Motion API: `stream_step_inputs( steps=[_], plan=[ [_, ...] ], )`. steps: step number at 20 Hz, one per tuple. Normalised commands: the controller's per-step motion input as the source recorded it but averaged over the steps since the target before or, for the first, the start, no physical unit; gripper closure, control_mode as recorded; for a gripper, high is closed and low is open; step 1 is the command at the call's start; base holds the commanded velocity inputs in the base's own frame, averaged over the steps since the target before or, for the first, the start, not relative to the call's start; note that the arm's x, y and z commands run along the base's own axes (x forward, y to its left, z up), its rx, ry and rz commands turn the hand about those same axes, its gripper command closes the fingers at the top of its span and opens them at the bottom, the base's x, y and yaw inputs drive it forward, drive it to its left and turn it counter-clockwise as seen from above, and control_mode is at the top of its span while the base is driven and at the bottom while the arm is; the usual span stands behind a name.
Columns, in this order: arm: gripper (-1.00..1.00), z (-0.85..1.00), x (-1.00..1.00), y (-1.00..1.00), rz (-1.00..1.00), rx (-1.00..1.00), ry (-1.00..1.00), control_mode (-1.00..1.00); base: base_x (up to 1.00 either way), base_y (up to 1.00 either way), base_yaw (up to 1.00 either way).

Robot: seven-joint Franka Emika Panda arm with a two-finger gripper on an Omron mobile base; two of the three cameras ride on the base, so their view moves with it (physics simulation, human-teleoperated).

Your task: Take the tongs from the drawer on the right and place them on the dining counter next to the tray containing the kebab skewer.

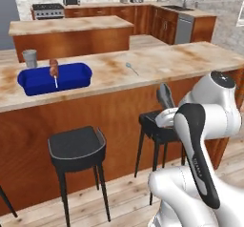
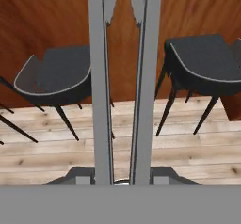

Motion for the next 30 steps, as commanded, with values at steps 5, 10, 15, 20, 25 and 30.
stream_step_inputs(
  steps=[5,10,15,20,25,30],
  plan=[
    [1.00,0.00,0.00,0.00,0.00,0.00,0.00,1.00,0.65,0.79,0.00],
    [1.00,0.00,0.00,0.00,0.00,0.00,0.00,1.00,0.54,0.02,0.00],
    [1.00,0.00,0.00,0.00,0.00,0.00,0.00,1.00,0.35,-0.07,0.00],
    [1.00,0.00,0.00,0.00,0.00,0.00,0.00,1.00,0.53,0.00,0.11],
    [1.00,0.00,0.00,0.00,0.00,0.00,0.00,1.00,0.38,0.00,0.17],
    [1.00,0.00,0.00,0.00,0.00,0.00,0.00,1.00,0.13,0.00,0.18]
  ],
)
